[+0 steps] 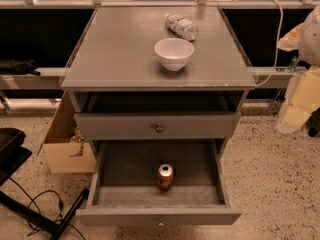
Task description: Pick coke can from middle drawer and place on counter
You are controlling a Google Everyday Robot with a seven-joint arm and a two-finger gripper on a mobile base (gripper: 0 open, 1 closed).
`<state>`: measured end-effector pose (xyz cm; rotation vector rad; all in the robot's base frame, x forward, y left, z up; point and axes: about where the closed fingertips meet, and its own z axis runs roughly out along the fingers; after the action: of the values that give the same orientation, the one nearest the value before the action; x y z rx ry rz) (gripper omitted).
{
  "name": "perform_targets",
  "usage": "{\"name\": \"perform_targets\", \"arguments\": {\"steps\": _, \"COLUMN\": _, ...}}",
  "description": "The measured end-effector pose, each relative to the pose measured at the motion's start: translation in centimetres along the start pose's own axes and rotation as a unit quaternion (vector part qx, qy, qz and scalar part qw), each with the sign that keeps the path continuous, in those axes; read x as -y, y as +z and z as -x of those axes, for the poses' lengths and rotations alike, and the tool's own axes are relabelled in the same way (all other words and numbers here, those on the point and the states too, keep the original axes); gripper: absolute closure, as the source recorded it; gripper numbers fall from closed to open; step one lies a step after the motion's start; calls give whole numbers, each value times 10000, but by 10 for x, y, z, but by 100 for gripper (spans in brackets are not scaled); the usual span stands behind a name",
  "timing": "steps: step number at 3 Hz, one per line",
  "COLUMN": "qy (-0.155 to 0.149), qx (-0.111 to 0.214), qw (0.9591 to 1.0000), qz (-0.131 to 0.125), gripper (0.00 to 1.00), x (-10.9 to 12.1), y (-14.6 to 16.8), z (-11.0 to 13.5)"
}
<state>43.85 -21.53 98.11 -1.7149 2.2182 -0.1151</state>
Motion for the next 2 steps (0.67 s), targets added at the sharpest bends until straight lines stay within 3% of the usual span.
{"name": "perform_targets", "arguments": {"steps": 1, "qy": 0, "qx": 0, "qw": 10000, "qz": 0, "gripper": 0, "x": 0, "y": 0, "z": 0}}
{"name": "perform_targets", "arguments": {"steps": 2, "qy": 202, "qx": 203, "qw": 9996, "qz": 67, "gripper": 0, "x": -1, "y": 8, "z": -5}}
